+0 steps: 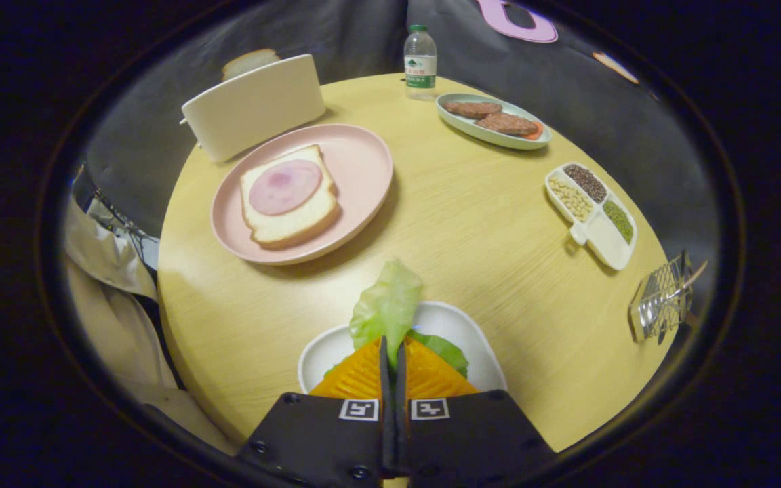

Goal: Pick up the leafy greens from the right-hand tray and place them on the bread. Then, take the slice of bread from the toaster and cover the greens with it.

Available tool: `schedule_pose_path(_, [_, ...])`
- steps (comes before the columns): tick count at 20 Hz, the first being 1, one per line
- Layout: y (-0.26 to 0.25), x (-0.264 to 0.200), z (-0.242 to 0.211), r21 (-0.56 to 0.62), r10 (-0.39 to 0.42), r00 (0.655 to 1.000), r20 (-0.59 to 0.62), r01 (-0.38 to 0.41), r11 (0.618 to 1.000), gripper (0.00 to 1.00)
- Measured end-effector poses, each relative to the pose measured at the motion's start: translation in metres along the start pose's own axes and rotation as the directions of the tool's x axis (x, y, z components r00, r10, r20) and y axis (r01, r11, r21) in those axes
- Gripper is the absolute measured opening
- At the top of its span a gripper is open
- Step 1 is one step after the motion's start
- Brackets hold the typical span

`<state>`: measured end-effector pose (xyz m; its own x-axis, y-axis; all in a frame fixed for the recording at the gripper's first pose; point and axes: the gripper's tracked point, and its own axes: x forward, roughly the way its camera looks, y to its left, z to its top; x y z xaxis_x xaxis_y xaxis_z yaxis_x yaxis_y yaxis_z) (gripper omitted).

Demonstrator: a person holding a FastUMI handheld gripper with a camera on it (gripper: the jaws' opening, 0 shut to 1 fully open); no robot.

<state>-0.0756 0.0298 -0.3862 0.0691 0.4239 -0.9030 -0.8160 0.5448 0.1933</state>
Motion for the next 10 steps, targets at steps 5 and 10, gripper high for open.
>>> schedule_pose_path(5, [0.001, -0.014, 0.007, -0.026, -0.029, 0.999, 0.02, 0.029, 0.999, 0.03])
schedule_pose_path(10, [0.0, -0.041, 0.032, -0.056, -0.074, 0.995, 0.069, 0.078, 0.995, 0.03])
